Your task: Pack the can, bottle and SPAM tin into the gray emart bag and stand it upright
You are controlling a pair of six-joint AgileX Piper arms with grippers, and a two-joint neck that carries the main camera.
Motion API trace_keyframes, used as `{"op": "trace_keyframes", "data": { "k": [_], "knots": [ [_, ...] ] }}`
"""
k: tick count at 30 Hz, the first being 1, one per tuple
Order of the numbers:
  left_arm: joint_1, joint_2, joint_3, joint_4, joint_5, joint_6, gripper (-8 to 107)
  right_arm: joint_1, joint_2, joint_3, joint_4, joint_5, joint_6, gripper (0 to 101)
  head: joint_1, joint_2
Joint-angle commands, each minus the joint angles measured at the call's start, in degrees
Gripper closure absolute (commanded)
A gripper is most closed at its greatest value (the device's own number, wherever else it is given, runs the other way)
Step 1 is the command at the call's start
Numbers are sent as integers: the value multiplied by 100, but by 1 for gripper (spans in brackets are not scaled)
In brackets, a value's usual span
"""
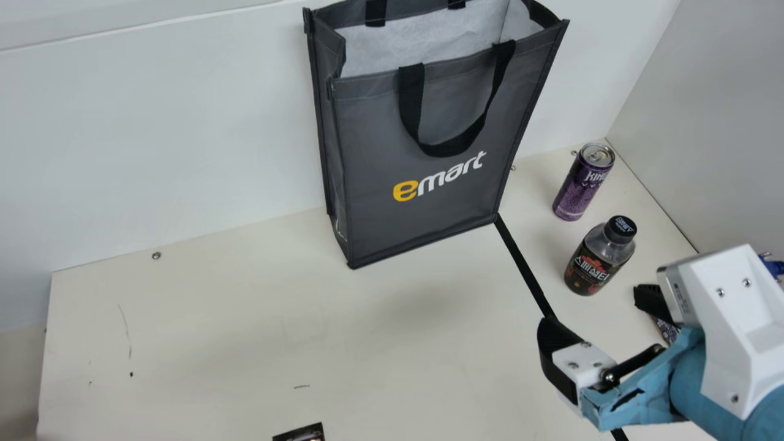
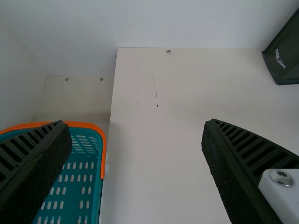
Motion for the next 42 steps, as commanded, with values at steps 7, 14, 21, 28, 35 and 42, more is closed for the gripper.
{"op": "trace_keyframes", "data": {
  "k": [7, 14, 21, 28, 35, 42],
  "knots": [
    [0, 0, 0, 0, 0, 0, 9, 0, 0, 0, 0, 0, 0, 6, -121, -14],
    [0, 0, 0, 0, 0, 0, 9, 44, 40, -28, 10, -21, -4, 6, -121, -14],
    [0, 0, 0, 0, 0, 0, 9, 108, 171, -184, -21, -68, -14, 6, -121, -14],
    [0, 0, 0, 0, 0, 0, 9, 170, 397, -459, -60, -103, -68, 6, -121, -14],
    [0, 0, 0, 0, 0, 0, 9, 205, 660, -805, -68, -98, -232, 6, -121, -14],
    [0, 0, 0, 0, 0, 0, 9, 206, 960, -1214, -65, -70, -495, 6, -121, -14]
  ]
}}
